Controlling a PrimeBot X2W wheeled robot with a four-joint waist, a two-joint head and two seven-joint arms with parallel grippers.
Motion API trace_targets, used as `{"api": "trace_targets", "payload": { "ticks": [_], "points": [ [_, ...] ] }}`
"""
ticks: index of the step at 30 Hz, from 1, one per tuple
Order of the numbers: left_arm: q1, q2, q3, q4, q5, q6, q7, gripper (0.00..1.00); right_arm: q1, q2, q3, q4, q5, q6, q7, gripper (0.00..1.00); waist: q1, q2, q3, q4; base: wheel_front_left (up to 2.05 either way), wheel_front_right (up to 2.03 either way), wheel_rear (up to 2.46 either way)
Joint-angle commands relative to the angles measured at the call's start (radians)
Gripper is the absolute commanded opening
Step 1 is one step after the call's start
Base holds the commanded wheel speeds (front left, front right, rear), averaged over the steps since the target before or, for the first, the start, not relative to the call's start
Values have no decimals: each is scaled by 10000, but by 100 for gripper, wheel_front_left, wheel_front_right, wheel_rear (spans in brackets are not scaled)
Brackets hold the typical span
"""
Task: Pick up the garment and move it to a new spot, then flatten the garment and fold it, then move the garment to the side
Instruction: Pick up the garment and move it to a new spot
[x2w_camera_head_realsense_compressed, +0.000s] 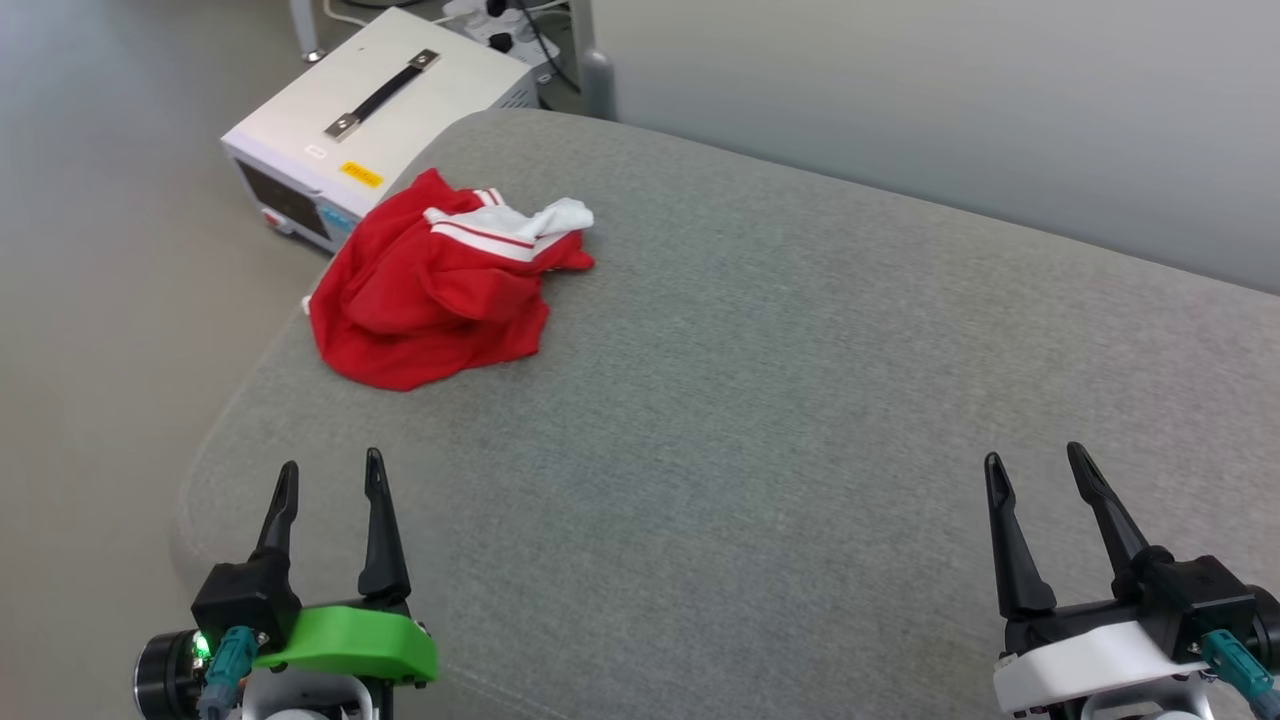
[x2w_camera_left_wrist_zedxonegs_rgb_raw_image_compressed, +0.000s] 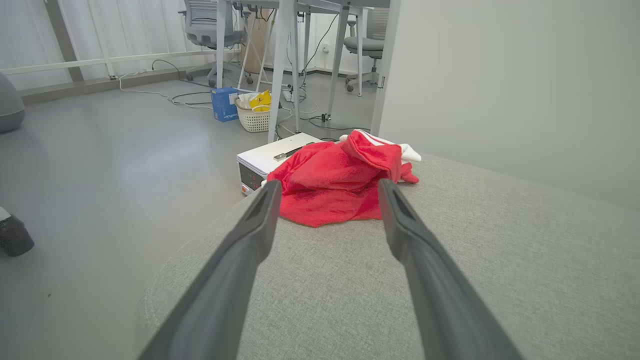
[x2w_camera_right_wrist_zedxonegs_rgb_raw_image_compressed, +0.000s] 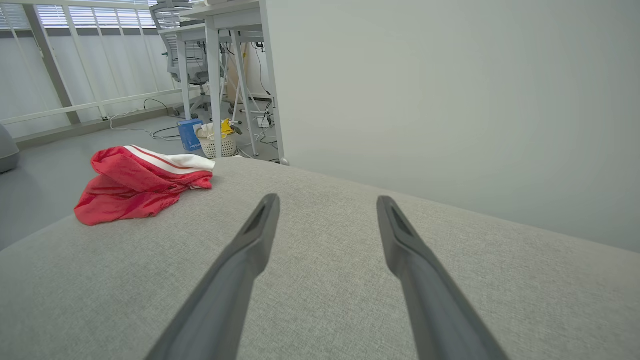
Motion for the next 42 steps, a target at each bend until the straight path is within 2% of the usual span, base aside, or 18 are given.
{"api": "trace_targets", "payload": {
  "ticks": [1,7,14,18,21,25,31,34,39,42],
  "points": [
    [-98,-40,62,-46,-25,49,-59,100,-165,-20,-9,-68,-66,-9,-47,100,0,0,147,435,0,0,0],
    [-96,-40,215,-27,-144,25,-59,100,-190,-20,17,-64,-98,-9,-47,100,0,0,162,728,0,0,0],
    [-165,-40,527,77,-107,-124,-59,100,-237,-20,113,-39,-84,-9,-47,100,0,0,172,733,0,0,0],
    [-695,-32,907,198,-312,-528,-59,100,-313,-20,171,-84,-164,-9,-47,100,0,0,365,575,0,0,0],
    [-1613,249,1270,343,-199,-996,-59,100,-468,-20,214,-119,-369,-9,-47,100,0,0,678,405,0,0,0],
    [-3196,961,1529,602,22,-1380,-59,100,-799,-20,206,-236,-691,-9,-47,100,0,0,1289,118,0,0,0],
    [-5668,1828,2001,1400,-828,-1676,-59,100,-1334,-96,141,-453,-1116,-9,-47,100,0,0,2336,-364,0,0,0],
    [-6739,2450,2025,1970,-1316,-1715,-59,100,-1563,-209,92,-585,-1180,-9,-47,100,0,0,2820,-615,0,0,0],
    [-8088,3686,1074,2996,-2497,-1724,-24,100,-1795,-383,80,-805,-1254,-9,-47,100,0,0,3418,-943,0,0,0],
    [-8731,4463,73,3700,-3616,-1725,740,100,-1906,-465,24,-935,-1274,-9,-47,100,0,0,3700,-1090,0,0,0]
  ]
}}
